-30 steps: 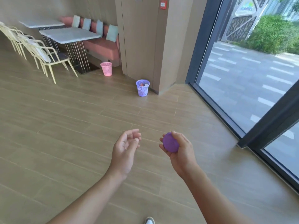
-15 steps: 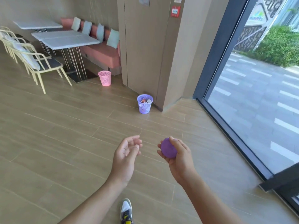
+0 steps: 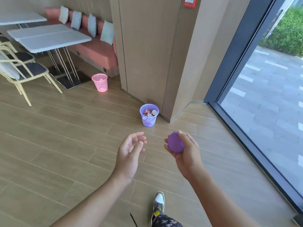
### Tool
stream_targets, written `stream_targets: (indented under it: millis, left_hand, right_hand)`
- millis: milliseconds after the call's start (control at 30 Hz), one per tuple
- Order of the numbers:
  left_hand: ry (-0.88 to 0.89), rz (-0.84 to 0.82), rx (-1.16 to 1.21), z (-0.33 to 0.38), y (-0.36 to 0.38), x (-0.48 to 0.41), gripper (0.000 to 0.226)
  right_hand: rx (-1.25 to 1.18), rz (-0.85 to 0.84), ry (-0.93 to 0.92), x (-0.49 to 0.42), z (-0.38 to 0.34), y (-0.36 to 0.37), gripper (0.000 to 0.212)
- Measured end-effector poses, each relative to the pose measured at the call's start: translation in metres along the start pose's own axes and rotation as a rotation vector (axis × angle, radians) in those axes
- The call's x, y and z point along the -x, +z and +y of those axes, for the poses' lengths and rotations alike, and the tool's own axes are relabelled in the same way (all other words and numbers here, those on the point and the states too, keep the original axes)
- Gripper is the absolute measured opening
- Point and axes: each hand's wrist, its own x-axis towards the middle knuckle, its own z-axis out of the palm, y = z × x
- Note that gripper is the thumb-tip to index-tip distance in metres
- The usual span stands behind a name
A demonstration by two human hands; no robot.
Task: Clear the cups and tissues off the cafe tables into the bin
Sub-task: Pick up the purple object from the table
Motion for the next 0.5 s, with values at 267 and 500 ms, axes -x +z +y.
stream_targets:
  millis: [267,500]
  left_hand:
    - [-0.024,0.056,-0.021,-0.042,0.036,-0.228,0.030]
    - [-0.045,0.109,-0.036,-0.034,0.061,-0.395,0.030]
  right_hand:
    - [0.046,-0.032,0.058,-0.237,-0.026,0.052,0.013]
    - [0.140,0.014,0.062,-0.402,-0.070,0.119,0.012]
